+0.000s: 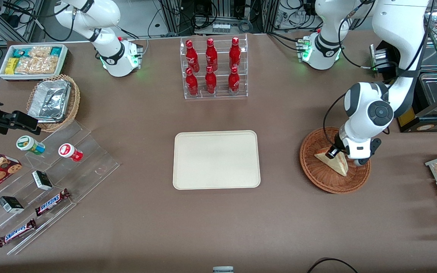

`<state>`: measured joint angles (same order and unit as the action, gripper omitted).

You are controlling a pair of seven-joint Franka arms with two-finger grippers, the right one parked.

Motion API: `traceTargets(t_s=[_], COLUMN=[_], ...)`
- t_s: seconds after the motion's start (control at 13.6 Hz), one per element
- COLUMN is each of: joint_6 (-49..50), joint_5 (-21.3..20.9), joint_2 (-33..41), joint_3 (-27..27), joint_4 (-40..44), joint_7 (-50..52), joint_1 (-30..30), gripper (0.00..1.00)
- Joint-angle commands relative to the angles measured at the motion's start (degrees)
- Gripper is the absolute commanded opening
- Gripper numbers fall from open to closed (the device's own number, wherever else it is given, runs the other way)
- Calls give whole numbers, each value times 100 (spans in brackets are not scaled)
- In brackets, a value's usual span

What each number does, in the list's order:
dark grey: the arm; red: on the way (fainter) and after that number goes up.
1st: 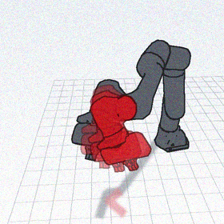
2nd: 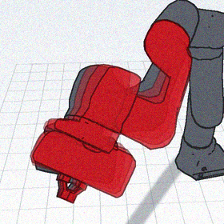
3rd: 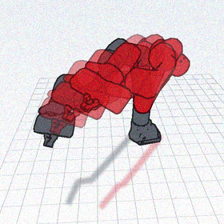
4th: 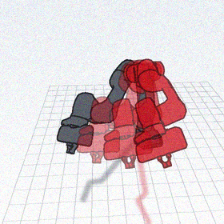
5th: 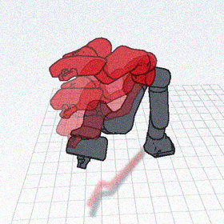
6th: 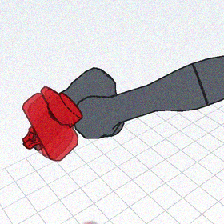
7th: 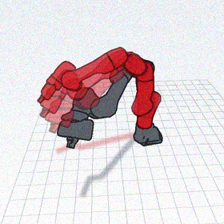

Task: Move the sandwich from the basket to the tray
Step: 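Close the left gripper on the wrapped sandwich, then lift the sandwich and carry it over the cream tray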

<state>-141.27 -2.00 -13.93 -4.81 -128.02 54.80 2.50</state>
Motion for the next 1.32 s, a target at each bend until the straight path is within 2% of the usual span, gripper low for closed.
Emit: traceTargets(t_s=[0.0,0.07,0.29,0.51,0.66,0.95,1.1,1.25], joint_6=[12,117,1264,3109,3789,3915,3888,3783], joint_5=[-37,-46,-589,-653,-635,-547,-399,-415], joint_2=[48,118,399,426,409,207,-108,-756], joint_3=[50,50,6,-3,-11,-20,-29,-20], joint_4=[110,154,575,1724,2236,2755,3150,3711], joint_7=[127,127,127,136,118,145,302,809], joint_1=[66,75,302,864,1234,2200,2578,3105], gripper=[0,0,0,0,0,0,0,0])
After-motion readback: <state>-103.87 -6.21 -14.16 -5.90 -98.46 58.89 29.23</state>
